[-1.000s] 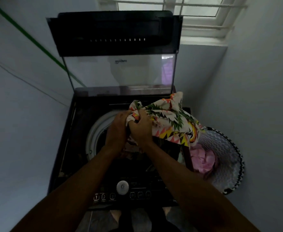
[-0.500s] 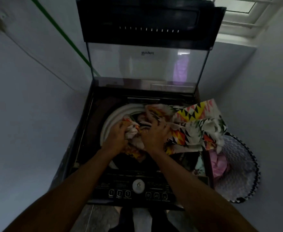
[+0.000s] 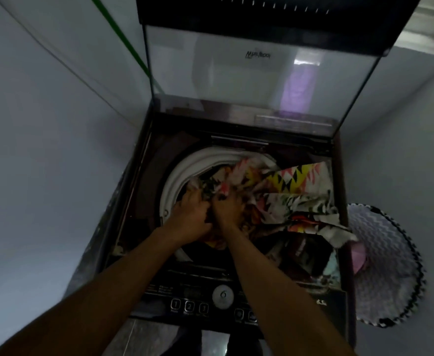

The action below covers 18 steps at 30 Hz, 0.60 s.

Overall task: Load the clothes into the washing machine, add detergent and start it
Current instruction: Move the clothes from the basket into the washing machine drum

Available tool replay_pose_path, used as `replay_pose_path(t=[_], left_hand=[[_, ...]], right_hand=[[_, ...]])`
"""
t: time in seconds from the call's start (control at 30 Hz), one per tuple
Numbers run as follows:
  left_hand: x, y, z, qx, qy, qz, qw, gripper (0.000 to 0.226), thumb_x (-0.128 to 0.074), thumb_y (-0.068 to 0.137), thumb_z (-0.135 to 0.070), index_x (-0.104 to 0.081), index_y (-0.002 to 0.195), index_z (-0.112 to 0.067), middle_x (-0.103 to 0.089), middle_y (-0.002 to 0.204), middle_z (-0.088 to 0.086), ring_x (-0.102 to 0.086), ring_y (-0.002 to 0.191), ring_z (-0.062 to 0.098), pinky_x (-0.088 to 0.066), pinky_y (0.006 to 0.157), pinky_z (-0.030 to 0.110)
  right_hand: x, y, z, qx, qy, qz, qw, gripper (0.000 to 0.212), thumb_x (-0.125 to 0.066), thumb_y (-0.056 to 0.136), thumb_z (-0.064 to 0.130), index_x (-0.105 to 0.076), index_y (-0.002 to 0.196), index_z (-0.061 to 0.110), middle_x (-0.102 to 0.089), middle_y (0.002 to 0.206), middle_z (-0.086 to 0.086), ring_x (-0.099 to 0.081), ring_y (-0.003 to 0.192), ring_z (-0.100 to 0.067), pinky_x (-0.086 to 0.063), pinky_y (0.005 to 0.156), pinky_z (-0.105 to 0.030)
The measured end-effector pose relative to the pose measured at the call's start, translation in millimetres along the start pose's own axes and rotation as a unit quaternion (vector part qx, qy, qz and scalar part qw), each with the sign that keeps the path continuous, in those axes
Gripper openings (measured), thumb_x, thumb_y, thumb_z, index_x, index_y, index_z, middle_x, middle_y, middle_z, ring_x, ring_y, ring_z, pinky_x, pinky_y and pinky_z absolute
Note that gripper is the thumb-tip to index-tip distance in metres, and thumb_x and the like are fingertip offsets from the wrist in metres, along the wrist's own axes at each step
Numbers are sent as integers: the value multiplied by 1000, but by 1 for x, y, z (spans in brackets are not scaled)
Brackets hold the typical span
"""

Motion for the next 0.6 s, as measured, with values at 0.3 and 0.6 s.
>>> replay_pose_path(t=[0.3, 0.6], left_hand=[[-7, 11, 14, 25, -92, 115, 989, 76, -42, 79, -65, -48, 138, -18, -47, 132, 20, -51, 116, 34, -46, 101, 45], [-28, 53, 19, 41, -130, 204, 969, 96, -69, 83, -46, -9, 155, -24, -14, 159, 11, -22, 144, 30, -23, 118, 40]], right_hand=[[42, 32, 14, 82, -177, -165, 967, 42, -53, 86, 42, -61, 109, 8, -52, 124, -18, -48, 117, -38, -41, 93, -46], [25, 49, -29, -79, -101, 8, 992, 104, -69, 79, 56, -6, 153, 17, 8, 160, -18, 3, 146, -41, -11, 112, -65]])
Point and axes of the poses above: each hand's wrist, its own y-axis towards the middle knuckle, its own x-axis out of the back of the hand, z = x × y, the point moved 1 cm from there along y, towards the middle knuckle
